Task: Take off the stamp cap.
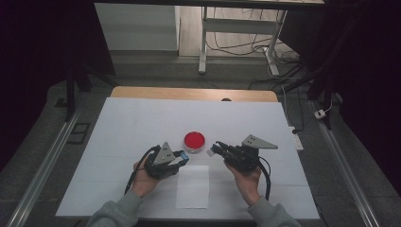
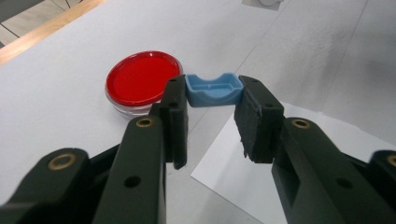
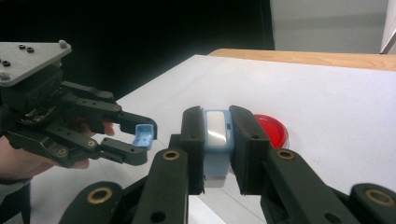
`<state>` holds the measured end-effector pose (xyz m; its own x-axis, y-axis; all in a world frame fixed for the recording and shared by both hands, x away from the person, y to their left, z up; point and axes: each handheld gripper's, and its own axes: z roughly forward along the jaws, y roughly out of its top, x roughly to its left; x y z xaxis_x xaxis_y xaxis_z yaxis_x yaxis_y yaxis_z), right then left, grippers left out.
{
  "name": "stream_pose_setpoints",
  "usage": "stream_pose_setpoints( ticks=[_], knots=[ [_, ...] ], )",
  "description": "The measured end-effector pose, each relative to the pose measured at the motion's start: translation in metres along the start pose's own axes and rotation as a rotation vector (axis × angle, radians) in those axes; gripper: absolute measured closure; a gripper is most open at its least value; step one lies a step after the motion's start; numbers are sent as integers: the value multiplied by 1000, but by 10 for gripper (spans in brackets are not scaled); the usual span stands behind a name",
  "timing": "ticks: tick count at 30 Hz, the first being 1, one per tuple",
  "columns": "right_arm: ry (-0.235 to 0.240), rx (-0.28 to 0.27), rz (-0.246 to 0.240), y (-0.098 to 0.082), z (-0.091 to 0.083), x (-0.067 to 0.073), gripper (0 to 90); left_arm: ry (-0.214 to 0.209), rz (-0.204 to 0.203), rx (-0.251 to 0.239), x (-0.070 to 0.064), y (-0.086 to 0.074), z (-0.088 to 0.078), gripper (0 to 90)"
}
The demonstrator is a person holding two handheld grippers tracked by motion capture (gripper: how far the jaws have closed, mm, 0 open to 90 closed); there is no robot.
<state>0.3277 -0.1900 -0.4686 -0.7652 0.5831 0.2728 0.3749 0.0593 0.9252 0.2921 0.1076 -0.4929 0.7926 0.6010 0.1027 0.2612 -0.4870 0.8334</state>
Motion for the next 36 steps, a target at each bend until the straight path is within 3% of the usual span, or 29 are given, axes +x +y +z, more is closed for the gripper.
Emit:
stream_pose_setpoints(
  ticks=[11,23,36],
  knots=[
    [-7,3,-6,0,0,-1,754,-3,7,2,2,-10,-14,648],
    [-13,2,-8,0,-1,-2,754,9,-12,6,9,-24,-33,648],
    [-22,-2,-15,0,-3,-3,755,32,-69,24,14,-46,-57,648]
  ],
)
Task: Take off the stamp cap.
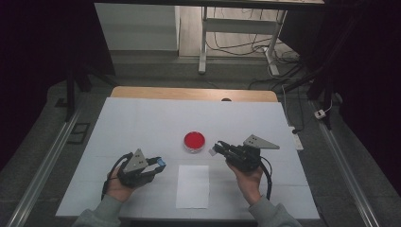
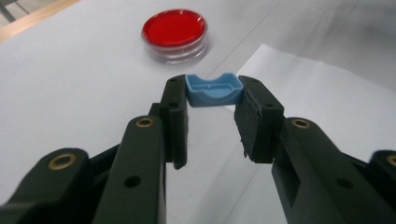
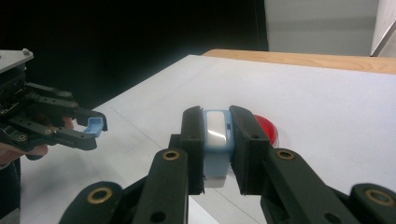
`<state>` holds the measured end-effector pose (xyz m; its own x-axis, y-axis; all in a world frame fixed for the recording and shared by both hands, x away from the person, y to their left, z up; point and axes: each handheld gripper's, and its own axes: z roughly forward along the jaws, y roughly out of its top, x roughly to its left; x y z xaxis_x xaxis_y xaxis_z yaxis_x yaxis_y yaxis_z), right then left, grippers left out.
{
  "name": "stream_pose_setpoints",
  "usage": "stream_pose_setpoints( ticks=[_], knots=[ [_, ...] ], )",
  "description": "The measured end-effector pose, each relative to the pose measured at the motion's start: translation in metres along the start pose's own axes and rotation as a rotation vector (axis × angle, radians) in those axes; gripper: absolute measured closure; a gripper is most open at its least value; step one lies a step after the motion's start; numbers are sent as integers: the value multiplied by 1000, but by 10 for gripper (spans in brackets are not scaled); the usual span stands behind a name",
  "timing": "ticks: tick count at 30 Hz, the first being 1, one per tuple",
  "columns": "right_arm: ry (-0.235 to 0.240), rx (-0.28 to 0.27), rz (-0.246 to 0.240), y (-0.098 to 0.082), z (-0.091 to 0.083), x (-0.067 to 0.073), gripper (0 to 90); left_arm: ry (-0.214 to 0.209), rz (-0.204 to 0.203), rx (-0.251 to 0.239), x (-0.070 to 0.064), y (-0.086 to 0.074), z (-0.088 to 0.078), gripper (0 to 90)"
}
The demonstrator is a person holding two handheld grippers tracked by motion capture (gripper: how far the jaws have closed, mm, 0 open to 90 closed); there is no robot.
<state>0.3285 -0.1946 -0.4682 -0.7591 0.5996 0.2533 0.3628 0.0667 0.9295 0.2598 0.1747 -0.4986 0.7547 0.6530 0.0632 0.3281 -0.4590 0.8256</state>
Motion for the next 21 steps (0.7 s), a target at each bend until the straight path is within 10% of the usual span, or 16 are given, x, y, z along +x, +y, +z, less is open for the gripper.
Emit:
stream_pose_setpoints(
  ticks=[21],
  knots=[
    [-4,-7,2,1,-2,-2,754,27,-81,4,12,-24,-23,647]
  ],
)
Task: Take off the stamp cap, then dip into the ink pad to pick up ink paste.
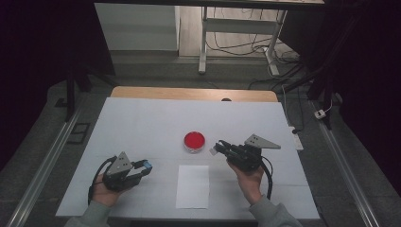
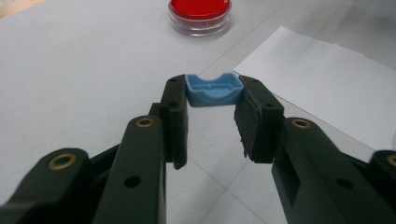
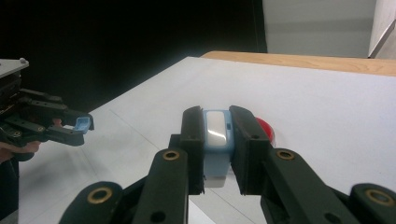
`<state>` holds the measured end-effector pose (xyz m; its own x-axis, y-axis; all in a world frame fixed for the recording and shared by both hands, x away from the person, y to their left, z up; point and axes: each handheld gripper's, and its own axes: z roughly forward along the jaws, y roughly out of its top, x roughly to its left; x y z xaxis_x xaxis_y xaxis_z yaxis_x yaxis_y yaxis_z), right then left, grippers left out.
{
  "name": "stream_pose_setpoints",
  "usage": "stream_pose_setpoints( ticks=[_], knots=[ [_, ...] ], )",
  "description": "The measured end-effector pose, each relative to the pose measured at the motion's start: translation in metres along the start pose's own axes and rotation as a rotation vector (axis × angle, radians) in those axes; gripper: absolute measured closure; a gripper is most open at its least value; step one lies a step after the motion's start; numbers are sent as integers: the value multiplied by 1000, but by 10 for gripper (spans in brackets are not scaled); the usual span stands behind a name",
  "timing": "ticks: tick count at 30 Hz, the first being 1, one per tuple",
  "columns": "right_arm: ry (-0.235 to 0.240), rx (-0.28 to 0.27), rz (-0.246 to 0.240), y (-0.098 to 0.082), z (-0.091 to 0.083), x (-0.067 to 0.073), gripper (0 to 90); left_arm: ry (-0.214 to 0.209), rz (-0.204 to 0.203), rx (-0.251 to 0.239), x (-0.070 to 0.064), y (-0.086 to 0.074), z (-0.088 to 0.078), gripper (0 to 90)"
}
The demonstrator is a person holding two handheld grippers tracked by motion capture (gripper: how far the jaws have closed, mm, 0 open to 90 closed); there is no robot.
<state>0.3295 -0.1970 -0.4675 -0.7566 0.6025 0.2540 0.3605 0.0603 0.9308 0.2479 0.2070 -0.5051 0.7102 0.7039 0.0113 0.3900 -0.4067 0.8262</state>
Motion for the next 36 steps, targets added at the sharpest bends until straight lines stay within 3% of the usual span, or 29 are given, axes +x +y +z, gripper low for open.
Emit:
stream_pose_setpoints(
  ticks=[36],
  knots=[
    [-6,-1,-20,4,3,0,754,-10,1,14,0,1,4,647]
  ],
)
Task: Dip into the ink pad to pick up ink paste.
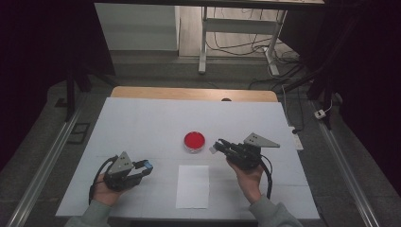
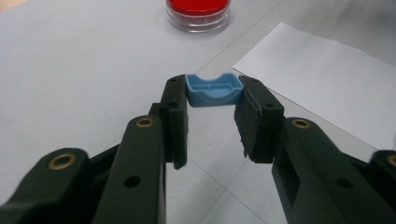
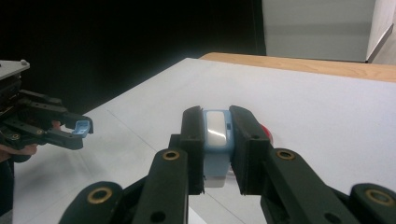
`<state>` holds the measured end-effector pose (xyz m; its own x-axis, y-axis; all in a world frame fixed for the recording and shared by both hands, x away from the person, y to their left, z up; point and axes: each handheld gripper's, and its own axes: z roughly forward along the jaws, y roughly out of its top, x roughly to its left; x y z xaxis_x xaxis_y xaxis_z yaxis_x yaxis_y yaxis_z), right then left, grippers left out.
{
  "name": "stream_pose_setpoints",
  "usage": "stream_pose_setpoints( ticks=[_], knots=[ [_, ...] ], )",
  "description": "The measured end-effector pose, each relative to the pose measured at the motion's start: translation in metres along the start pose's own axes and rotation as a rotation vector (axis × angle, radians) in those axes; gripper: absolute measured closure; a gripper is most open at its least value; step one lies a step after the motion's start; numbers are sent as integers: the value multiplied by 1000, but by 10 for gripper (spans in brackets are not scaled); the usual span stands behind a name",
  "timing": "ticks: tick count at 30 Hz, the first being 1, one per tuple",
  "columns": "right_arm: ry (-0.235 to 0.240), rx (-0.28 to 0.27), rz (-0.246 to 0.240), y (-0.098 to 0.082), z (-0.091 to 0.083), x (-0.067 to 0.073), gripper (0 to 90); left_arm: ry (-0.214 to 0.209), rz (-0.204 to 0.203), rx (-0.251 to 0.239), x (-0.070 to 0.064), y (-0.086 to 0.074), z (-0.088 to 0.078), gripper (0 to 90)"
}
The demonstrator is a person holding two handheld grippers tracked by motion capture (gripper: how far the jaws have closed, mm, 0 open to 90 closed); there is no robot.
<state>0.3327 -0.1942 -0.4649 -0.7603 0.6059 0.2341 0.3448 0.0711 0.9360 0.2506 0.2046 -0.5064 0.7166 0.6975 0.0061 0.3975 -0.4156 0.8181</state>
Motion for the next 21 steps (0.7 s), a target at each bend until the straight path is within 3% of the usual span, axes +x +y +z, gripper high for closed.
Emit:
stream_pose_setpoints(
  ticks=[21],
  knots=[
    [-4,4,-19,7,16,-2,754,-3,-3,0,1,0,0,647]
  ],
)
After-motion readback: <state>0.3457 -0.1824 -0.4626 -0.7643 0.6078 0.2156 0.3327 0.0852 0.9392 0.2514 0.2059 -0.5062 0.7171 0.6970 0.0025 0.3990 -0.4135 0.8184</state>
